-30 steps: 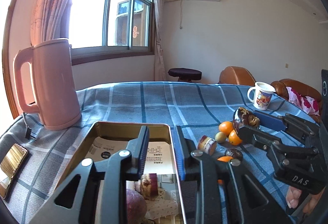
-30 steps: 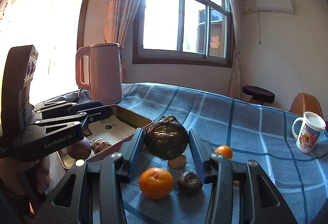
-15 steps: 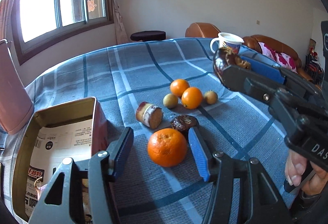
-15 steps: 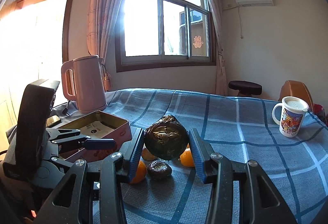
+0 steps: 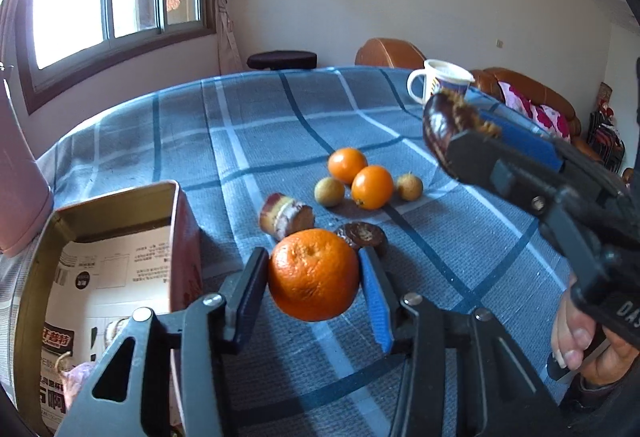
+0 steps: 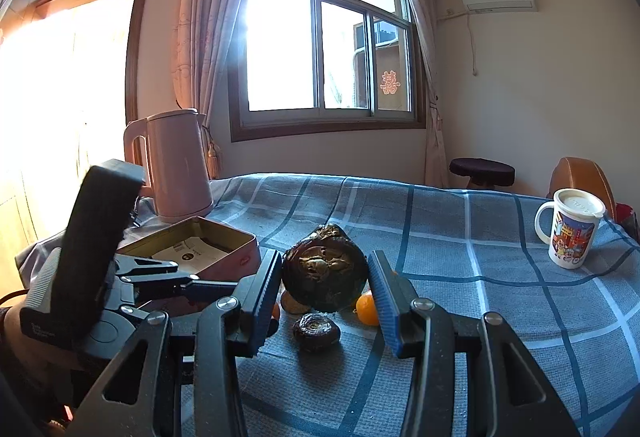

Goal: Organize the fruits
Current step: 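Carry the orange with the left gripper and the brown fruit with the right over the tin box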

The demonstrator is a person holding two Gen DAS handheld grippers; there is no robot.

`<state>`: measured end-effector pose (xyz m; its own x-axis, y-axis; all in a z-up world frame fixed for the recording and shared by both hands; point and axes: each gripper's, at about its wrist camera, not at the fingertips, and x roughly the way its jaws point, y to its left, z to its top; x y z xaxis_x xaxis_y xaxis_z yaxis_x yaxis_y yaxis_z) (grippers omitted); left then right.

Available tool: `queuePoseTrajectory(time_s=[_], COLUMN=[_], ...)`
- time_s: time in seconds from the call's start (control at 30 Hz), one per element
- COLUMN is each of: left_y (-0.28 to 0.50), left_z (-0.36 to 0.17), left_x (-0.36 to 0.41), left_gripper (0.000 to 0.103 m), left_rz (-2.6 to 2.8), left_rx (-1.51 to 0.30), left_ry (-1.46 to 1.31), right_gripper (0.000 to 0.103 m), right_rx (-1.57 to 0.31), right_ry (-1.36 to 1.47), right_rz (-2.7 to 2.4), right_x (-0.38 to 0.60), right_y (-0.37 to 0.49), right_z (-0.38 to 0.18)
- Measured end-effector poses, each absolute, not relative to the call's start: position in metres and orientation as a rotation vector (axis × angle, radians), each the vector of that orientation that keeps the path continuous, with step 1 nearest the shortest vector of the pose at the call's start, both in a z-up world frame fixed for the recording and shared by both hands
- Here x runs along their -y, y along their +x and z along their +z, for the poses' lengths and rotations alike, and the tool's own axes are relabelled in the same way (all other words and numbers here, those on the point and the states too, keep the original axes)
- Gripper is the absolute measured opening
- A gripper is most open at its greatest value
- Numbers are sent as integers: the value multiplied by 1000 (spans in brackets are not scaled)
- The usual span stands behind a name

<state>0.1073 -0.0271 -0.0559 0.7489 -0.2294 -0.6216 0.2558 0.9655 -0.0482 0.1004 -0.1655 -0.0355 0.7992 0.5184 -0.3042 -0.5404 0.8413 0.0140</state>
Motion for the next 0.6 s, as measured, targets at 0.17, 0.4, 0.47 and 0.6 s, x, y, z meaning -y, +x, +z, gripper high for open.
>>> queuePoseTrajectory(time_s=[0.17, 0.4, 0.47, 0.6], left_y=[83, 80, 79, 77], left_z=[-27, -23, -28, -36], left_x=[-3, -48, -59, -73], left_gripper=[48, 48, 48, 48], left_rz=[-217, -91, -52, 21], left_rx=[-546, -512, -516, -525], left_ry=[-18, -43, -48, -36], right_gripper=[47, 47, 47, 47], right_rx=[-327, -338, -345, -359], right_ry=[-70, -121, -133, -163], right_rz=[613, 688, 713, 751], right_x=[151, 113, 101, 78], right_y=[104, 103, 103, 105], right_z=[-35, -31, -31, -32])
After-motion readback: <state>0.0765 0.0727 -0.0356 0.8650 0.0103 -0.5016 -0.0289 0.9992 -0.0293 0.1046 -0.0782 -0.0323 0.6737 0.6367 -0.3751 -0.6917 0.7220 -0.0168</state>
